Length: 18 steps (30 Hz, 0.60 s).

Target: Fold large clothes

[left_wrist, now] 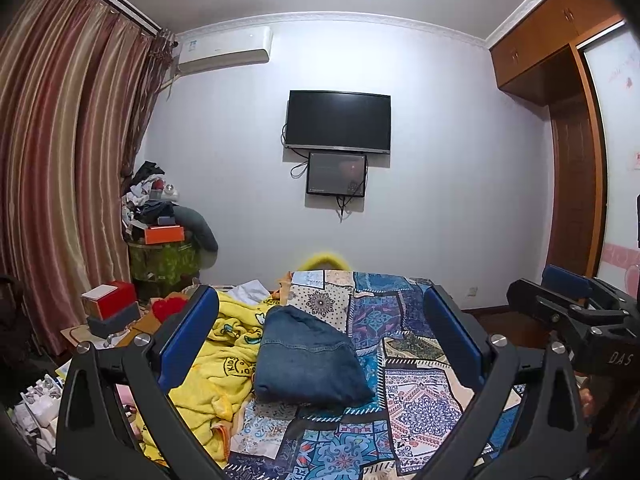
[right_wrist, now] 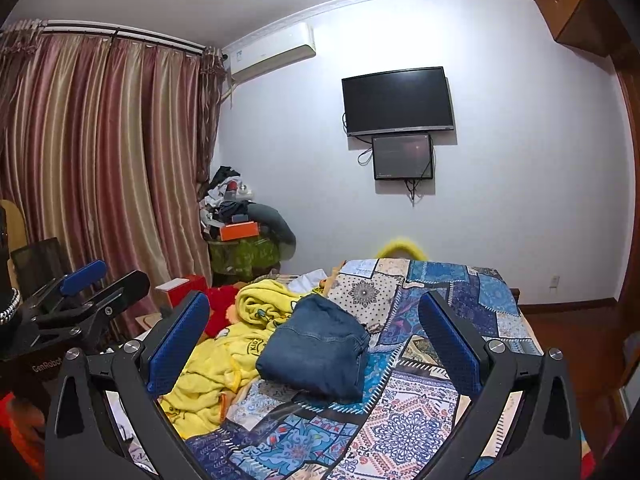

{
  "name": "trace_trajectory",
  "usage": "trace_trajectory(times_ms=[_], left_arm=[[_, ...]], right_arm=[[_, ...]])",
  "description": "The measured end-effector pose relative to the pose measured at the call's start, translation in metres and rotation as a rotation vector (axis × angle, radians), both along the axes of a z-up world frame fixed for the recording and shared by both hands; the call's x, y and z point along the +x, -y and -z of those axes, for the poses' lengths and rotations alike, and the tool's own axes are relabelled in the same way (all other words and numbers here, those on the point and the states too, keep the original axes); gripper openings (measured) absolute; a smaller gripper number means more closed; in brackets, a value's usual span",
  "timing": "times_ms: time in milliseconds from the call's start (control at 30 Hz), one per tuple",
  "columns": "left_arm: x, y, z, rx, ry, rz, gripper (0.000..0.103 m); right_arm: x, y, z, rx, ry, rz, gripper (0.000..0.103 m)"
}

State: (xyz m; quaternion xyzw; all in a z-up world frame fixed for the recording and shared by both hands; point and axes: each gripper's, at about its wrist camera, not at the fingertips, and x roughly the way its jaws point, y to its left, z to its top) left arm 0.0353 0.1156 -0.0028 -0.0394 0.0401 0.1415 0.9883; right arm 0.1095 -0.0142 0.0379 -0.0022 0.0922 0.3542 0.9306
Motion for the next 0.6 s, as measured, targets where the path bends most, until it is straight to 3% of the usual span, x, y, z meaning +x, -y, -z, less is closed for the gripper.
trace_trajectory(times_ms=[600], left_arm=[[0.0044, -0.0043, 0.0016, -0.014, -0.015, 0.011, 0.103]], right_arm=[[0.0015, 0.0029, -0.0004, -0.001, -0.012, 0.004, 0.103]])
